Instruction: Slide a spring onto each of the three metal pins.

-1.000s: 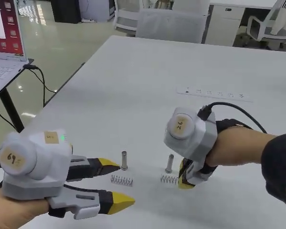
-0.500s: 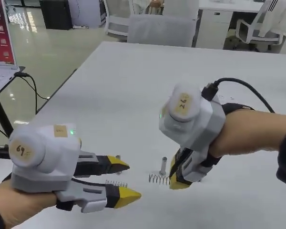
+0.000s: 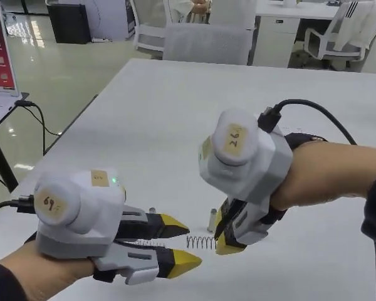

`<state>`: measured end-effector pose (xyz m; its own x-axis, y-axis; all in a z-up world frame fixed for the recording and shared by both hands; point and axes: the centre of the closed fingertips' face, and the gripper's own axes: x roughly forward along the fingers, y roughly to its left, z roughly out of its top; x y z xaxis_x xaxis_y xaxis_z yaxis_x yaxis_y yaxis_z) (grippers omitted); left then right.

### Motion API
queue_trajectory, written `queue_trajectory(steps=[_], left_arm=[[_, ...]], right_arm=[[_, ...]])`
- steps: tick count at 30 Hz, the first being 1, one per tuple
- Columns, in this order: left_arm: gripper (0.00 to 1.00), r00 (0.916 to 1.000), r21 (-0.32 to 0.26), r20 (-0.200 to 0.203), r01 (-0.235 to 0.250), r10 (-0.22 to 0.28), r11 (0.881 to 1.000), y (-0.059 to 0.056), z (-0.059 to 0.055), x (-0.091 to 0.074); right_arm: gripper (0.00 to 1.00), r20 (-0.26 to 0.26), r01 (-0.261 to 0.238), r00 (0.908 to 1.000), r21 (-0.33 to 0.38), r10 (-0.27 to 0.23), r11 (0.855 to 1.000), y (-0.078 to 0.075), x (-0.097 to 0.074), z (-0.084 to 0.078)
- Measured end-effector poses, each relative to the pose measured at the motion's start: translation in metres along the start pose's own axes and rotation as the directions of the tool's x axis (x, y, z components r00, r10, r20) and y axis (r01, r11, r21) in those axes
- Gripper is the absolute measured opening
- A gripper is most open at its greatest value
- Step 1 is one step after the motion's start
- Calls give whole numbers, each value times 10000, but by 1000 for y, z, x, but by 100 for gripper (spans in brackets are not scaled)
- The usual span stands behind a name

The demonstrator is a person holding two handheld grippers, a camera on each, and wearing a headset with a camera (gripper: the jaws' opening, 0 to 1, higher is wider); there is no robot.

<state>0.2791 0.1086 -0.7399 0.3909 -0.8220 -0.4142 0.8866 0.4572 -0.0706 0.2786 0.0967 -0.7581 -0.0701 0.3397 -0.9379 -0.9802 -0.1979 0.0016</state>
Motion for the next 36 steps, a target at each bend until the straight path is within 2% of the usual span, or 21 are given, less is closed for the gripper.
queue_trajectory(steps=[5, 7, 10, 14, 21, 26, 36], left_arm=[[12, 9998, 159, -19, 190, -190, 9997, -4, -1, 3], [10, 9997, 172, -37, 227, -227, 9996, -4, -1, 3], [5, 9997, 230, -10, 261, -261, 9994, -5, -1, 4], [3, 9996, 299, -44, 281, -279, 9992, -6, -3, 4], [3, 9997, 280, -65, 225, -223, 9994, -4, -5, 4], [3, 9997, 325, -138, 203, -199, 9993, -4, -6, 4], [3, 9997, 452, -105, 228, -223, 9987, -6, -5, 5]], right_arm=[[7, -41, -74, 10000, -324, 72, 9994, 4, -1, 2], [7, -53, -45, 10000, -656, 42, 9978, 5, -1, 3], [7, -138, -140, 9998, -657, 131, 9977, 8, -1, 3], [7, -127, -4, 9999, -789, -6, 9969, 7, -4, 4], [7, 196, 248, 9995, -935, -231, 9953, 6, -19, 14], [7, 783, 414, 9964, -1052, -333, 9936, 8, -29, 33], [7, 1119, 584, 9928, -1354, -433, 9891, 12, -31, 51]])
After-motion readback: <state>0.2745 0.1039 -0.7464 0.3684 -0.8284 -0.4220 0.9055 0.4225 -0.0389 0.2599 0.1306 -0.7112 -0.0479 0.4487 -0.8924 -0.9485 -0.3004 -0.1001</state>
